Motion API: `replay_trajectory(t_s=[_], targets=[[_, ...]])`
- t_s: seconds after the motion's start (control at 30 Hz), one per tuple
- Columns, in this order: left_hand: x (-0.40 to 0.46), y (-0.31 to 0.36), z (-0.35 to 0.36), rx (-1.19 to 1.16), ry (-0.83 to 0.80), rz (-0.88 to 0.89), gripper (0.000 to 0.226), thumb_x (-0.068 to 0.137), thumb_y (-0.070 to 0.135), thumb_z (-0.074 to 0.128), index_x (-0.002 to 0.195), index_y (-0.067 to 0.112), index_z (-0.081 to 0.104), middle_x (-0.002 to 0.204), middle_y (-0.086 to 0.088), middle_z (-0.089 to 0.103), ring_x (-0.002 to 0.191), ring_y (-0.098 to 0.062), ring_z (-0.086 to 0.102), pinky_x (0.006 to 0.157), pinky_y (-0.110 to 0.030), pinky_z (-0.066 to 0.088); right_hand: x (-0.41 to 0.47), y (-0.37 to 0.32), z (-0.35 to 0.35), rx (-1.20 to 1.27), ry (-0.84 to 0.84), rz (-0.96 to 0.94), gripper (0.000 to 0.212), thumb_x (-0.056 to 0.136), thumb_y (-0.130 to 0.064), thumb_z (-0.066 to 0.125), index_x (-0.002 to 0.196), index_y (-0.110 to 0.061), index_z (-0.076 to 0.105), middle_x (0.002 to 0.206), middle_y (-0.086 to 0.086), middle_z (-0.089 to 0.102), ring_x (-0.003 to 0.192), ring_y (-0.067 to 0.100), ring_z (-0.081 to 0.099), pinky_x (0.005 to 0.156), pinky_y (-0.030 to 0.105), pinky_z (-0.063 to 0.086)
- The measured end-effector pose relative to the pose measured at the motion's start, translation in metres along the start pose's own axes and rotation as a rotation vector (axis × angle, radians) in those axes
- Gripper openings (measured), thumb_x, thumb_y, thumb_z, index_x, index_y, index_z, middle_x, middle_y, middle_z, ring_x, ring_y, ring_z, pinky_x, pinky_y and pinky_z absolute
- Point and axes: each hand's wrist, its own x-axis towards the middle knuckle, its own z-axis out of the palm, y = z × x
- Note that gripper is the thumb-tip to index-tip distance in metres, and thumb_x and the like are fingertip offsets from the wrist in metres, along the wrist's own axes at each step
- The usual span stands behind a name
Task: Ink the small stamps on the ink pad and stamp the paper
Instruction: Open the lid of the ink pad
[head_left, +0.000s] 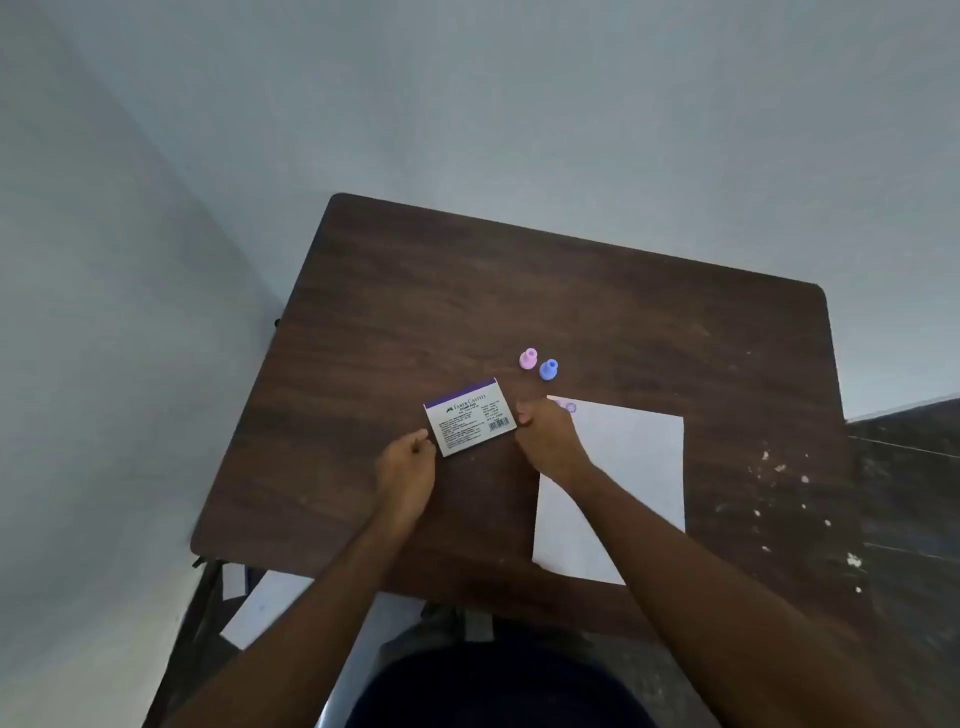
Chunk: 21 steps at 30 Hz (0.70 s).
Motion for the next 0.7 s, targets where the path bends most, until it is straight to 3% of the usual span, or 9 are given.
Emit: replay_trajectory(t_s=[0.23, 0.43, 0.53, 0.7], targets=[[0.0, -0.006, 0.012, -0.025, 0.025, -0.019, 0.03, 0.09, 0.014, 0.052, 0.116, 0.01, 0.067, 0.117, -0.003, 0.069, 0.11, -0.018, 0.062, 0.101, -0.037, 0.046, 0.001, 0.004, 0.007, 0.029, 0.011, -0.055, 0.018, 0.088, -0.014, 0.059, 0.103, -0.009, 0.068, 0.11, 0.012, 0.067, 0.095, 0.023, 0.063, 0.07, 0.016, 0.042], [-0.001, -0.008, 0.019, -0.05, 0.006, 0.046, 0.029, 0.087, 0.019, 0.05, 0.1, 0.04, 0.066, 0.104, 0.012, 0.072, 0.096, -0.004, 0.065, 0.091, -0.028, 0.05, 0.007, 0.008, 0.005, 0.026, -0.006, -0.084, 0.017, 0.088, -0.014, 0.058, 0.1, -0.01, 0.069, 0.108, 0.011, 0.068, 0.095, 0.021, 0.062, 0.071, 0.017, 0.043], [0.0, -0.01, 0.02, -0.05, 0.01, 0.009, 0.025, 0.087, 0.021, 0.051, 0.102, 0.023, 0.071, 0.105, 0.01, 0.073, 0.098, -0.006, 0.065, 0.093, -0.032, 0.051, 0.008, 0.008, 0.004, 0.028, -0.002, -0.087, 0.018, 0.088, -0.014, 0.058, 0.101, -0.011, 0.07, 0.108, 0.01, 0.069, 0.095, 0.02, 0.062, 0.069, 0.014, 0.041], [0.002, -0.01, 0.019, -0.029, 0.014, 0.023, 0.029, 0.088, 0.019, 0.05, 0.108, 0.019, 0.071, 0.106, 0.008, 0.073, 0.099, -0.006, 0.065, 0.095, -0.035, 0.051, 0.008, 0.01, 0.006, 0.052, 0.017, -0.047, 0.015, 0.088, -0.014, 0.058, 0.099, -0.012, 0.067, 0.109, 0.011, 0.067, 0.094, 0.019, 0.061, 0.069, 0.015, 0.041]])
